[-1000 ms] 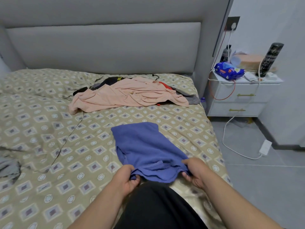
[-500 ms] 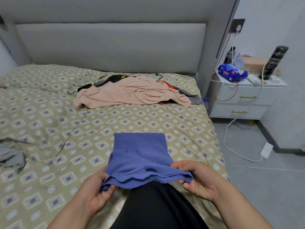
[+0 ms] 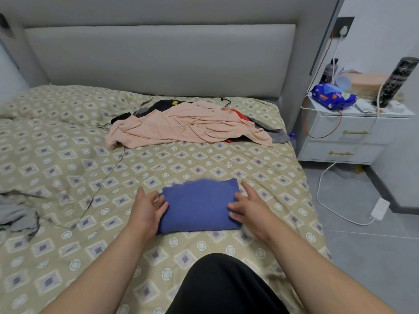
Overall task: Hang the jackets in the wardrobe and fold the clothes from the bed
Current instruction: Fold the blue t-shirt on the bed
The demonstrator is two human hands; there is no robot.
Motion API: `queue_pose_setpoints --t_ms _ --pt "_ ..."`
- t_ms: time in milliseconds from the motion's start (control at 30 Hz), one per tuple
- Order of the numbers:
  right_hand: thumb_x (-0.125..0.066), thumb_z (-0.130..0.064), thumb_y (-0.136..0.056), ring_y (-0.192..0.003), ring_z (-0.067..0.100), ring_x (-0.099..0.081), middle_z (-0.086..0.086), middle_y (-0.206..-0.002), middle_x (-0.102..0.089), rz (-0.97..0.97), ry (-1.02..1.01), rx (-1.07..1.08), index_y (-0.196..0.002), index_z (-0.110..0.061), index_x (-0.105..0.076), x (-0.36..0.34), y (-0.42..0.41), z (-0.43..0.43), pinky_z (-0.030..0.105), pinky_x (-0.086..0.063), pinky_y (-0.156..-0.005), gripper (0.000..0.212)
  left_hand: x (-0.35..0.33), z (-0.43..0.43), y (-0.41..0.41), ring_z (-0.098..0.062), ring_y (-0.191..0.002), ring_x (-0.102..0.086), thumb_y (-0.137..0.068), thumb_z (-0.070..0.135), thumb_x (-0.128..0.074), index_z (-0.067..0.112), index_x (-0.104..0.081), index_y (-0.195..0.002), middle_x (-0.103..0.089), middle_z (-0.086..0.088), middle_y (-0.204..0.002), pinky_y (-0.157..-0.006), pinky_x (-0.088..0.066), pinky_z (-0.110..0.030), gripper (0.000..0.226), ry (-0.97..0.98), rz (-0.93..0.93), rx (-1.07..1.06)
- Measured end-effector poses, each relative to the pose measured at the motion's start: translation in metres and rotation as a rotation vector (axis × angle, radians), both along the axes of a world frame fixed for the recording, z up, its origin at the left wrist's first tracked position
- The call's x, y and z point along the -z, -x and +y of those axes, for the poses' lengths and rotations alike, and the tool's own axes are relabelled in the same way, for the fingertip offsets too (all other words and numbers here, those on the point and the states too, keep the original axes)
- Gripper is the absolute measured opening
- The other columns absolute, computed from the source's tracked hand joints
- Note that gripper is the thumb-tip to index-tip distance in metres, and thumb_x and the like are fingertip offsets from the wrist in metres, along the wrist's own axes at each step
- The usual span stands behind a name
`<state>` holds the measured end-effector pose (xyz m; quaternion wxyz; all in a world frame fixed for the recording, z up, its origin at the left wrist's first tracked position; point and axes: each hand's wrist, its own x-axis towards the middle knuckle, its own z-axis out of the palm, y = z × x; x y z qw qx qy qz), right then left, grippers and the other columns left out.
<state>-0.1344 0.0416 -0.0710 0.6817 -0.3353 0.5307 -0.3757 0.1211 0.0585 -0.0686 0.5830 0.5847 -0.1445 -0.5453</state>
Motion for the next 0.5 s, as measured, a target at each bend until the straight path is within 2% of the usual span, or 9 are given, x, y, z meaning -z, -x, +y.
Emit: queue_pose_setpoints --t_ms 67,133,167,233,300,367,400,433,500 --pt "-0.049 0.007 -0.092 -0.085 0.022 -0.055 0.017 -0.117 -0.059 0.177 -0.008 -0.059 -0.146 -0.018 -0.042 0.013 0.002 0.008 0.033 -0.048 -0.074 0.060 0.016 0.008 0.002 -0.019 -0.134 -0.045 -0.098 0.008 -0.050 0.026 -0.013 -0.158 -0.044 0.003 -0.138 -0.112 -0.037 -0.037 0.073 -0.007 -0.419 0.185" --pt "-0.051 0.000 -0.092 -0.077 0.016 -0.058 -0.003 -0.111 -0.062 0.358 -0.008 -0.087 -0.133 -0.016 -0.051 0.027 0.005 0.015 0.031 -0.045 -0.067 0.044 0.032 0.015 0.000 -0.023 -0.128 -0.052 -0.089 0.013 -0.060 0.020 -0.030 -0.153 -0.050 0.002 -0.138 -0.105 -0.042 -0.039 0.071 -0.138 -0.777 0.262" --pt "-0.053 -0.006 -0.091 -0.078 0.014 -0.059 -0.009 -0.109 -0.061 0.431 0.000 -0.098 -0.129 -0.017 -0.051 0.032 0.006 0.017 0.029 -0.045 -0.068 0.039 0.039 0.015 -0.002 -0.025 -0.118 -0.058 -0.085 0.021 -0.064 0.016 -0.041 -0.144 -0.056 0.000 -0.133 -0.098 -0.047 -0.040 0.064 -0.204 -0.832 0.261" --pt "-0.058 -0.017 -0.092 -0.085 0.007 -0.060 -0.014 -0.102 -0.058 0.492 0.014 -0.096 -0.120 -0.021 -0.048 0.040 0.004 0.016 0.026 -0.045 -0.071 0.031 0.047 0.014 -0.002 -0.024 -0.096 -0.066 -0.082 0.029 -0.070 0.012 -0.052 -0.124 -0.067 -0.005 -0.116 -0.079 -0.052 -0.037 0.048 -0.272 -0.693 0.258" --pt "-0.060 -0.020 -0.092 -0.085 0.007 -0.061 -0.012 -0.099 -0.059 0.456 -0.005 -0.072 -0.115 -0.022 -0.047 0.045 -0.002 0.010 0.027 -0.049 -0.073 0.027 0.050 0.007 0.000 -0.024 -0.088 -0.068 -0.085 0.023 -0.073 0.010 -0.056 -0.115 -0.070 -0.007 -0.104 -0.068 -0.052 -0.033 0.036 -0.294 -0.481 0.234" --pt "-0.055 -0.007 -0.090 -0.072 0.012 -0.060 0.002 -0.098 -0.066 0.269 -0.126 0.006 -0.113 -0.010 -0.055 0.048 -0.012 0.005 0.027 -0.050 -0.059 0.023 0.047 0.000 0.000 -0.023 -0.070 -0.064 -0.087 0.010 -0.067 0.009 -0.057 -0.100 -0.068 -0.007 -0.085 -0.054 -0.046 -0.025 0.016 -0.334 -0.292 0.154" --pt "-0.049 0.001 -0.087 -0.062 0.014 -0.054 0.007 -0.091 -0.066 0.193 -0.189 0.041 -0.105 -0.006 -0.058 0.046 -0.014 0.005 0.024 -0.044 -0.049 0.020 0.044 -0.002 -0.002 -0.019 -0.056 -0.056 -0.087 0.003 -0.061 0.011 -0.055 -0.088 -0.061 -0.004 -0.072 -0.044 -0.038 -0.020 0.010 -0.391 -0.207 0.129" --pt "-0.044 0.006 -0.084 -0.053 0.014 -0.046 0.009 -0.079 -0.061 0.187 -0.230 0.072 -0.093 -0.005 -0.056 0.044 -0.013 0.006 0.022 -0.035 -0.043 0.019 0.043 -0.004 -0.005 -0.015 -0.045 -0.046 -0.086 -0.002 -0.055 0.014 -0.049 -0.078 -0.052 -0.002 -0.059 -0.039 -0.030 -0.014 0.018 -0.457 -0.140 0.133" --pt "-0.040 0.008 -0.076 -0.043 0.015 -0.030 0.007 -0.059 -0.042 0.286 -0.272 0.098 -0.076 -0.010 -0.045 0.040 -0.001 0.009 0.020 -0.021 -0.043 0.018 0.035 0.004 -0.010 -0.013 -0.031 -0.038 -0.080 -0.004 -0.049 0.017 -0.043 -0.069 -0.042 0.001 -0.046 -0.036 -0.025 -0.010 0.024 -0.549 -0.104 0.223"
